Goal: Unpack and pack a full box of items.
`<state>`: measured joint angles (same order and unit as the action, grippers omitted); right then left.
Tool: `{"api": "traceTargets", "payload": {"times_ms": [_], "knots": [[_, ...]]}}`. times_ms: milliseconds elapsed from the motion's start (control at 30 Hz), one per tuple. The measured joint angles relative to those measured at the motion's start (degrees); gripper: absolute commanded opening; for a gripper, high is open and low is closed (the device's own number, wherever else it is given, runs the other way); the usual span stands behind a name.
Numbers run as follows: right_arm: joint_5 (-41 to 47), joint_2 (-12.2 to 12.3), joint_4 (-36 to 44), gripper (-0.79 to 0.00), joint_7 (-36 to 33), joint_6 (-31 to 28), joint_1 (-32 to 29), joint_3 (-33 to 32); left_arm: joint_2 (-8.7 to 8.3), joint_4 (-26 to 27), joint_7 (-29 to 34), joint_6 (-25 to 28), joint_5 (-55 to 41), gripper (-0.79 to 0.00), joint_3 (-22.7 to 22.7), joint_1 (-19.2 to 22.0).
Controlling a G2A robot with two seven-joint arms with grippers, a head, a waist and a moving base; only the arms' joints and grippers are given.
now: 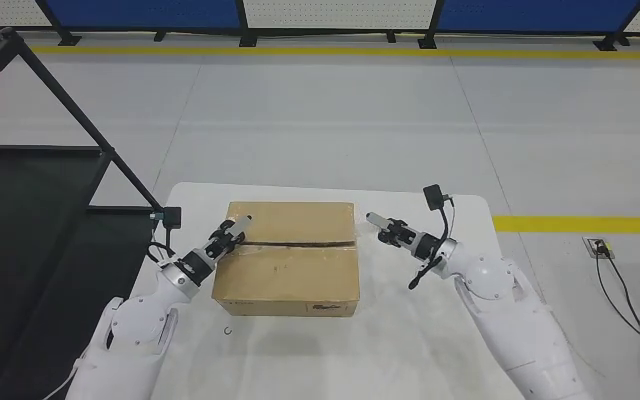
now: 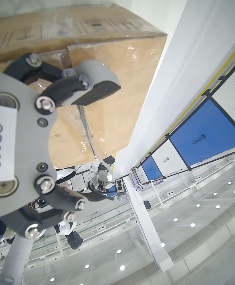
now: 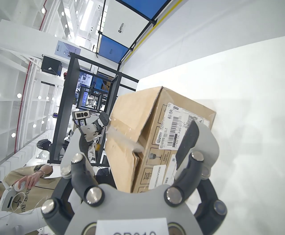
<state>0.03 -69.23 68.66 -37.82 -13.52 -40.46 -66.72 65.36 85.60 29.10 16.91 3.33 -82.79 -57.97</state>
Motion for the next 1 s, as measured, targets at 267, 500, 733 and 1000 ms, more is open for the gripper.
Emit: {"api": "traceTargets", "payload": {"times_ms": [267, 500, 733, 1000], "knots": [[0.02, -0.38, -1.85, 0.000, -0.94, -0.32, 0.93, 1.31, -0.06, 0.23, -0.03, -0.16, 0.14, 0.000, 0.26, -0.24], [2.19, 0.36, -1.95, 0.000, -5.67, -1.32, -0.54, -0.71, -0.15, 0.54, -0.34, -0.22, 0.42, 0.000, 0.20, -0.61], [4.58, 0.93, -2.91, 0.000, -16.73, 0.54, -0.92, -0.65, -0.21, 0.80, -0.37, -0.21, 0.32, 0.000, 0.19, -0.77], [12.71, 0.68, -3.32, 0.000, -23.44, -6.34, -0.31, -0.31, -0.27, 1.29, -0.49, -0.17, 0.52, 0.000, 0.39, -0.79]]}}
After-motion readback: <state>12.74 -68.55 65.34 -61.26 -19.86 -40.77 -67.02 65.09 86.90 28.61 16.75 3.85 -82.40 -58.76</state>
